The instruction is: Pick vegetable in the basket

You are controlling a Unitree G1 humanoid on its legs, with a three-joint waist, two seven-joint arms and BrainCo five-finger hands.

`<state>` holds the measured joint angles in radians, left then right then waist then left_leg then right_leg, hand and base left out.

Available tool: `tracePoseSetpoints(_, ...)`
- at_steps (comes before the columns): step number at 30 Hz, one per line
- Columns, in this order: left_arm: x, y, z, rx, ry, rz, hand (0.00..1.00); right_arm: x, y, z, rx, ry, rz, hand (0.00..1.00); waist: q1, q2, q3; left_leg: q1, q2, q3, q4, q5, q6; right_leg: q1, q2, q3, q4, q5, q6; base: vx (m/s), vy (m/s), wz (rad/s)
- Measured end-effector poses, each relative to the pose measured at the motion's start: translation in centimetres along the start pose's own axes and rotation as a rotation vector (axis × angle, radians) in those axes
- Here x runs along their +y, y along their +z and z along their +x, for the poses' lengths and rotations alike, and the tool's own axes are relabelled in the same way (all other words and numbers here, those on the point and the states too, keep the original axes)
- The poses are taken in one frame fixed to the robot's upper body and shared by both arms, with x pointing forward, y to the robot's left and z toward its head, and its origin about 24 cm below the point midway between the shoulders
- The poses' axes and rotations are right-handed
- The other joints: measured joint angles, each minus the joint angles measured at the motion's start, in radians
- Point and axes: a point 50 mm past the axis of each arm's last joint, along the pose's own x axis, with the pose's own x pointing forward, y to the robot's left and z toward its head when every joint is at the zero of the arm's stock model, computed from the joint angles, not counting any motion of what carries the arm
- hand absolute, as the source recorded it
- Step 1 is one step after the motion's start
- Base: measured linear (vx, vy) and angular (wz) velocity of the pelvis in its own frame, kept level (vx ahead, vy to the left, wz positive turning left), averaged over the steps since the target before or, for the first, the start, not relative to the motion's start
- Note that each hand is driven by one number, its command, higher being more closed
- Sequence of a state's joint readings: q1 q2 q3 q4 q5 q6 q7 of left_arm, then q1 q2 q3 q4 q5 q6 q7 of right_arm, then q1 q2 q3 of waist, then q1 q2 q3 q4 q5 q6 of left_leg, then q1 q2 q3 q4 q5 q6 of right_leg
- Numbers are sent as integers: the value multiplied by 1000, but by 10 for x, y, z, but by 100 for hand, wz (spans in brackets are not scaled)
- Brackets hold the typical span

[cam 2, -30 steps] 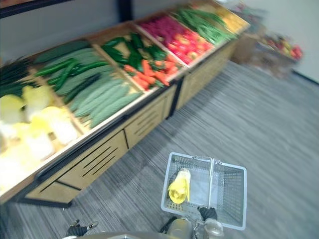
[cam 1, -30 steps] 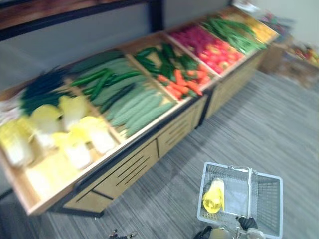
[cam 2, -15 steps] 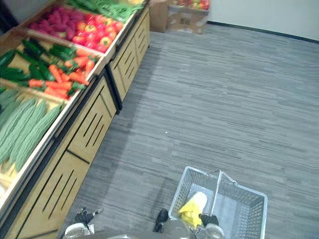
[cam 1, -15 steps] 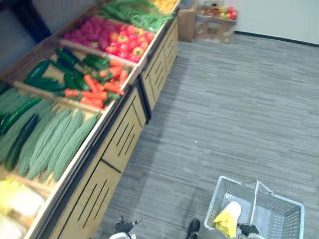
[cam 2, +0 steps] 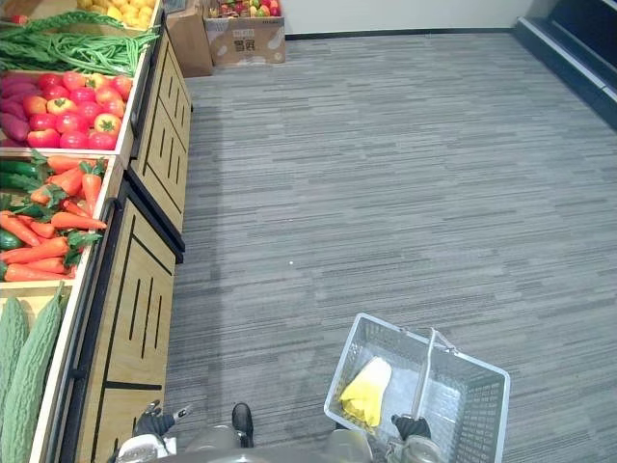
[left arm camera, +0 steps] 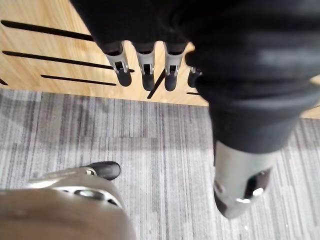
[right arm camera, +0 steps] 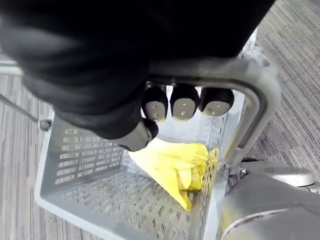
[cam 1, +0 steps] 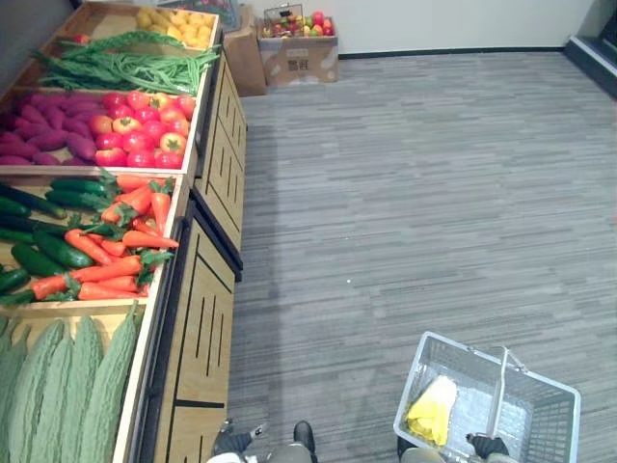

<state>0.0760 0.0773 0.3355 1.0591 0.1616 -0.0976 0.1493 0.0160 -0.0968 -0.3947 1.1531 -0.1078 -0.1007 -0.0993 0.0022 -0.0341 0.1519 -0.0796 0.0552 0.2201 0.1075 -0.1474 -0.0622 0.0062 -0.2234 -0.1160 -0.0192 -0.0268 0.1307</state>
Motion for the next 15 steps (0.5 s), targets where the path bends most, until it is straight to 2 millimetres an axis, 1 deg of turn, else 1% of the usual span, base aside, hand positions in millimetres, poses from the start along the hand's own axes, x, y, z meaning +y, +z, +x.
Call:
tracePoseSetpoints(2, -1, -4, -1, 10, -10, 26, 0, 1, 3, 1, -9, 3, 1, 100, 18, -2, -2, 24, -35, 29, 1, -20, 30, 4, -36, 5, 1, 10, 23, 230, 220, -24)
tracePoseSetpoints(3, -1, -6, -2, 14, -13, 30, 0, 1, 4, 1, -10, 4, 2, 100, 22, -1, -2, 32, -39, 37, 2, -29, 34, 4, -42, 6, 8, 9, 33, 203, 150, -32)
tracePoseSetpoints(4, -2, -7, -2, 16, -18, 38, 0, 0, 4, 1, -11, 4, 2, 100, 24, 4, -4, 39, -42, 42, 7, -43, 42, 1, -46, 7, 25, 8, 36, 201, 138, -25)
tracePoseSetpoints(5, -4, -7, -2, 15, -30, 57, 0, 0, 6, 1, -16, 5, 5, 100, 24, 16, -4, 50, -40, 45, 17, -56, 50, -11, -46, 6, 72, 8, 36, 201, 134, -19)
tracePoseSetpoints(6, -6, -7, -3, 13, -36, 68, 0, -1, 7, 1, -18, 3, 11, 100, 23, 22, -7, 53, -38, 44, 22, -60, 55, -25, -46, 6, 104, 8, 36, 211, 136, -13)
tracePoseSetpoints(7, -8, -6, -3, 6, -47, 86, 0, -4, 9, 2, -27, -12, 28, 100, 22, 31, -6, 67, -36, 43, 26, -64, 62, -56, -49, 7, 191, 8, 36, 204, 143, -5)
tracePoseSetpoints(9, -9, -5, -3, 0, -56, 103, 0, -7, 13, 2, -48, -20, 31, 100, 20, 36, -2, 101, -41, 39, 32, -72, 74, -134, -67, 19, 407, 8, 35, 218, 153, 6)
tracePoseSetpoints(10, -7, -5, -2, -3, -55, 113, 0, -11, 18, 2, -73, -34, 50, 100, 12, 22, 5, 129, -58, 30, 36, -88, 92, -196, -97, 28, 581, 25, 28, 192, 129, 24)
tracePoseSetpoints(11, -5, -5, -2, -4, -53, 119, 0, -12, 19, 2, -82, -37, 56, 100, 7, 15, 10, 145, -67, 19, 36, -100, 99, -222, -110, 39, 658, 43, 10, 163, 96, 45)
tracePoseSetpoints(12, -4, -5, -2, -5, -54, 125, 0, -11, 20, 2, -95, -38, 73, 100, -4, 18, 19, 177, -72, 1, 36, -121, 114, -276, -121, 70, 801, 67, 2, 269, 85, 42)
tracePoseSetpoints(13, -4, -3, -2, -12, -53, 123, 0, -7, 24, 1, -116, -32, 88, 100, -3, 10, 21, 203, -70, -8, 35, -130, 120, -330, -105, 76, 926, 14, -3, 232, 37, 37)
tracePoseSetpoints(14, -3, -3, -2, -12, -50, 119, 0, -5, 26, 1, -127, -29, 99, 100, -2, 11, 20, 212, -67, -11, 34, -130, 120, -353, -94, 70, 963, -23, -5, 280, 12, 24)
tracePoseSetpoints(15, -3, -4, -2, -10, -49, 117, 0, -4, 30, 0, -143, -27, 110, 100, 0, 21, 28, 240, -55, -13, 28, -130, 120, -377, -65, 30, 981, -78, -7, 237, -21, 23)
